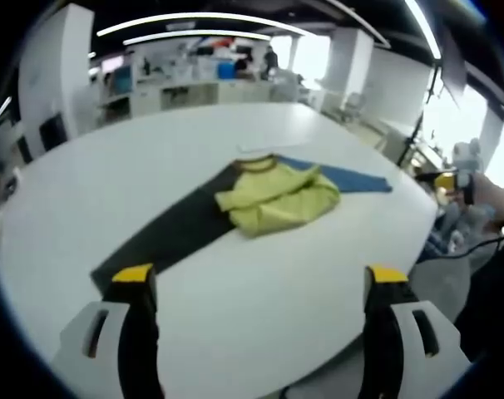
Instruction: Fold the garment on the visible template until the final outline fits inside the template.
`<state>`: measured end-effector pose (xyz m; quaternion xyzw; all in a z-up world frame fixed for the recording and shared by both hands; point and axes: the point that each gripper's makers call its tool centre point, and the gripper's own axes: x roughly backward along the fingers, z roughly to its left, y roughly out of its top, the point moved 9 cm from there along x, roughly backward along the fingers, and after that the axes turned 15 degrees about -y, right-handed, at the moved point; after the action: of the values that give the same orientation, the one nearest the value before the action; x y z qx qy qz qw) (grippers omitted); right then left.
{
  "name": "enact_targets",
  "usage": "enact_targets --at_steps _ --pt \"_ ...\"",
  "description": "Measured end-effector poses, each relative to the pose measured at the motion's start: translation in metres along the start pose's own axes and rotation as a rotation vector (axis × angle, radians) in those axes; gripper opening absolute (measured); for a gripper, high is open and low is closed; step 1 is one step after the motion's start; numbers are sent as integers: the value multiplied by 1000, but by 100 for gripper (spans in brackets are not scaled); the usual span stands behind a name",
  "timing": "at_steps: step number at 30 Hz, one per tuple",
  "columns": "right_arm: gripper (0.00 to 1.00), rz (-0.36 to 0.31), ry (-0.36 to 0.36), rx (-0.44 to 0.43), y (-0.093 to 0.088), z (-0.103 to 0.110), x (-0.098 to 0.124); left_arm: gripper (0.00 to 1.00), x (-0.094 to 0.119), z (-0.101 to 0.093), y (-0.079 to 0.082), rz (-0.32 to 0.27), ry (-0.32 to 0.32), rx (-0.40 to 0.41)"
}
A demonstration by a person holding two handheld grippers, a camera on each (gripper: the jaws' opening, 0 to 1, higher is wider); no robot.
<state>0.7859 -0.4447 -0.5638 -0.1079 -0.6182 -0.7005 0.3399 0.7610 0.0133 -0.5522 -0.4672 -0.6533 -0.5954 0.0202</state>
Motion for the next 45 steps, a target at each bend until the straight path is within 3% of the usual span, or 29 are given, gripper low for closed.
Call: enact_targets --at_steps 11,24,36,45 --pt "75 38 11 35 -3 9 -21 99 -9 2 -3 12 -19 13" --pt "62 64 56 135 8 25 -66 95 -27 12 -1 32 -39 28" --pt "46 91 79 197 20 29 -121 76 -78 44 8 46 -61 14" --pt "41 99 89 232 30 28 -158 58 -121 74 13 39 -60 11"
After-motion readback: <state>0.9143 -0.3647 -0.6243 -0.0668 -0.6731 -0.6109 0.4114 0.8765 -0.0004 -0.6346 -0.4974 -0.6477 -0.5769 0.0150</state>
